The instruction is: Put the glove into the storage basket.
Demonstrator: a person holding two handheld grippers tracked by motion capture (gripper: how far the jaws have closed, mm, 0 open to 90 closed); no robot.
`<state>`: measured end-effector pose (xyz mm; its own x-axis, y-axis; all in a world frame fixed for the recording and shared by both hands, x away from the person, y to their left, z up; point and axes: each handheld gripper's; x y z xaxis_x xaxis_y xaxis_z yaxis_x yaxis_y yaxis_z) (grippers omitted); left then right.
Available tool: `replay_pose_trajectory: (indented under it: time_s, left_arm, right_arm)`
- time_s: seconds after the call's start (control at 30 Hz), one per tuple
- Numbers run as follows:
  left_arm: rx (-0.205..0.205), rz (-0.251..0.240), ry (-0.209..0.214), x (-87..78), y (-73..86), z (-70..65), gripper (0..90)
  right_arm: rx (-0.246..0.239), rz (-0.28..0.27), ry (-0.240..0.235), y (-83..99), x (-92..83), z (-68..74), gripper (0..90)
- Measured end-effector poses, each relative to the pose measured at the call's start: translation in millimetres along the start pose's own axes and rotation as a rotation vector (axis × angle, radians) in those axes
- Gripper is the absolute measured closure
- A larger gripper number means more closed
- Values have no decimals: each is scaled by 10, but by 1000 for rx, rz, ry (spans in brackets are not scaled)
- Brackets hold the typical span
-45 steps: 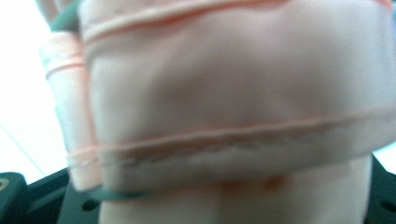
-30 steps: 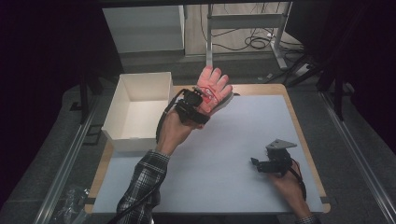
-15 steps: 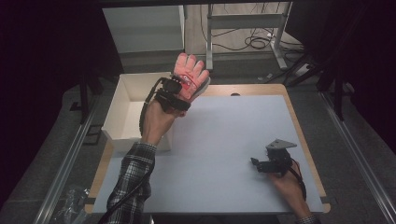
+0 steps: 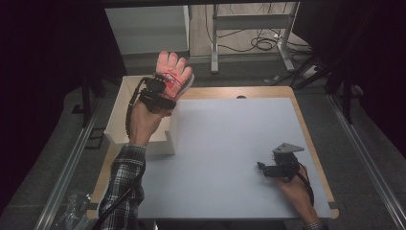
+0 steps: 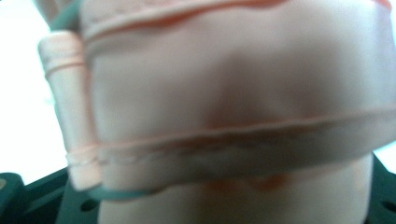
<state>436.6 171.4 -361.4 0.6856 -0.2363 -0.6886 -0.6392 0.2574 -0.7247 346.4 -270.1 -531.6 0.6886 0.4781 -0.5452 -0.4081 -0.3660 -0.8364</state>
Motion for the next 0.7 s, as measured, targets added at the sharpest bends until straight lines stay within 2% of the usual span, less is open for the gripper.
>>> replay_pose_trajectory:
  time_s: [0.07, 0.1, 0.2, 0.3, 0.47, 0.7]
  left_arm:
    - [-10, -1, -2, -5, 17, 38, 393]
    - [-36, -2, -9, -11, 59, 121, 393]
    - [-68, -3, -24, -25, 120, 230, 393]
    - [-78, -1, -38, -25, 196, 325, 393]
    - [-106, 3, -52, 24, 342, 426, 393]
    - [-141, 19, -58, 210, 529, 485, 392]
  right_arm:
    - [0, 0, 0, 0, 0, 0, 180]
    - [1, 0, 0, 0, 0, 1, 180]
    - [1, 0, 0, 0, 0, 1, 180]
    - [0, -1, 0, 0, 0, -1, 180]
    - [0, 0, 1, 0, 0, 0, 180]
    - [0, 0, 1, 0, 0, 0, 180]
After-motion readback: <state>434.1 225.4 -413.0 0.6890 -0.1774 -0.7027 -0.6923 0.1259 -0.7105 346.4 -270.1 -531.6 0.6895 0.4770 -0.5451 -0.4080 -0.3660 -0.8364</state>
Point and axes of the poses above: each handheld gripper's, and its own axes: x roughly forward along the jaws, y roughly out of its underside, z roughly to its left, and after that the axes turned 10 degrees about -z, right-handed
